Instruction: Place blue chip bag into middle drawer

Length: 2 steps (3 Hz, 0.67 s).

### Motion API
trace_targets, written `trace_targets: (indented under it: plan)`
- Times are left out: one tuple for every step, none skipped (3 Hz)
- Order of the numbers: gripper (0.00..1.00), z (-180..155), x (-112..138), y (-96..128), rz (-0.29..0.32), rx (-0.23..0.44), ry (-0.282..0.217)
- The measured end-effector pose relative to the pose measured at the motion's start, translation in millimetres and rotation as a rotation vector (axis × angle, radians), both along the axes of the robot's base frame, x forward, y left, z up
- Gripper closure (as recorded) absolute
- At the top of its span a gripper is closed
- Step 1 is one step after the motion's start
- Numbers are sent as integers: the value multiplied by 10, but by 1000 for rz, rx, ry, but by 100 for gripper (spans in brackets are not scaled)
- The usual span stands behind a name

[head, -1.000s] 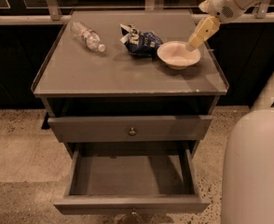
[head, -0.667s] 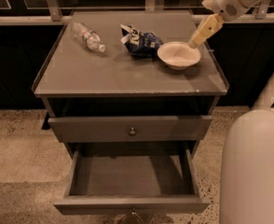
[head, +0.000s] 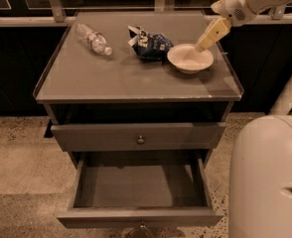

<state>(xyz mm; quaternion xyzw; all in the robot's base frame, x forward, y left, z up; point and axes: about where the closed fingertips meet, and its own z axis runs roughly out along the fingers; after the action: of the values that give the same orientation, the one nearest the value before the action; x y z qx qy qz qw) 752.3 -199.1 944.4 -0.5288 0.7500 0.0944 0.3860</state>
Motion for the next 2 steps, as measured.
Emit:
trace_targets:
  plan:
    - [0, -161, 172, 244, 27, 64, 15]
    - [0, -293, 284, 476, 57, 104, 32]
